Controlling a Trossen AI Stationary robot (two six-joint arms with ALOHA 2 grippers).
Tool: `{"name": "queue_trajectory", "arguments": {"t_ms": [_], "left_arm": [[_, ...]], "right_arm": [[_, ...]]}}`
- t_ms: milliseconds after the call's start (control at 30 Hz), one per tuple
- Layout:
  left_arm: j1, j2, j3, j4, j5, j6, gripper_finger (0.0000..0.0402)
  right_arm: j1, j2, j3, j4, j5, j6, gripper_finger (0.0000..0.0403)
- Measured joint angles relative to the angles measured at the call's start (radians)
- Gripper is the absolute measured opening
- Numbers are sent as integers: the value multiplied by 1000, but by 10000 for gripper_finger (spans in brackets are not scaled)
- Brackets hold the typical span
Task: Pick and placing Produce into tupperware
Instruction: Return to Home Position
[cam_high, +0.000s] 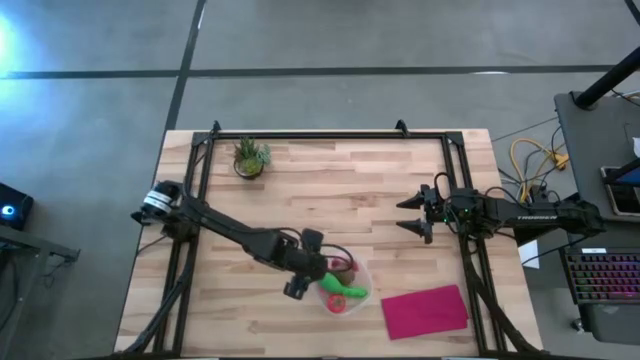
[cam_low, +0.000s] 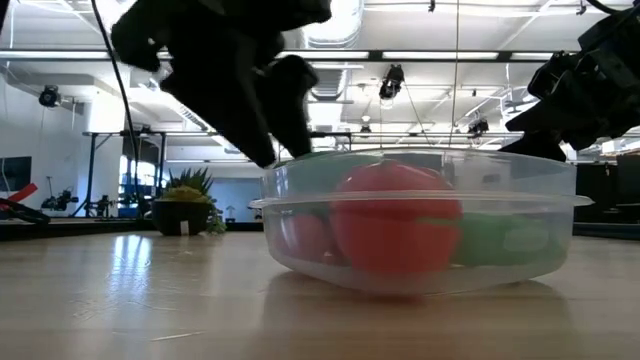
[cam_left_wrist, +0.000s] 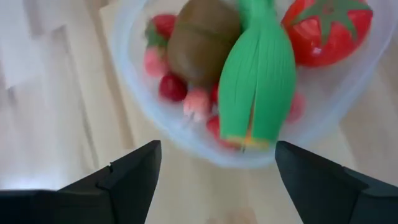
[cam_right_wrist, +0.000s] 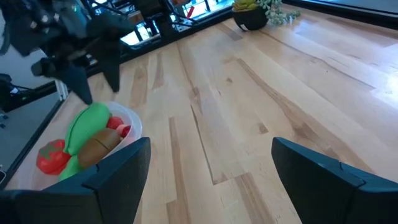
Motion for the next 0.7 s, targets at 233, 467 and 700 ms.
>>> {"name": "queue_trajectory", "arguments": {"t_ms": [233, 467, 700], "left_arm": [[0, -176, 6, -103, -38, 25, 299], [-4, -424, -24, -128, -33, -218, 300], [-6, -636, -247, 0, -22, -307, 300]], "right_arm": [[0, 0, 0, 0, 0, 0, 327], [0, 0, 0, 0, 0, 0, 327], [0, 0, 0, 0, 0, 0, 327]]}}
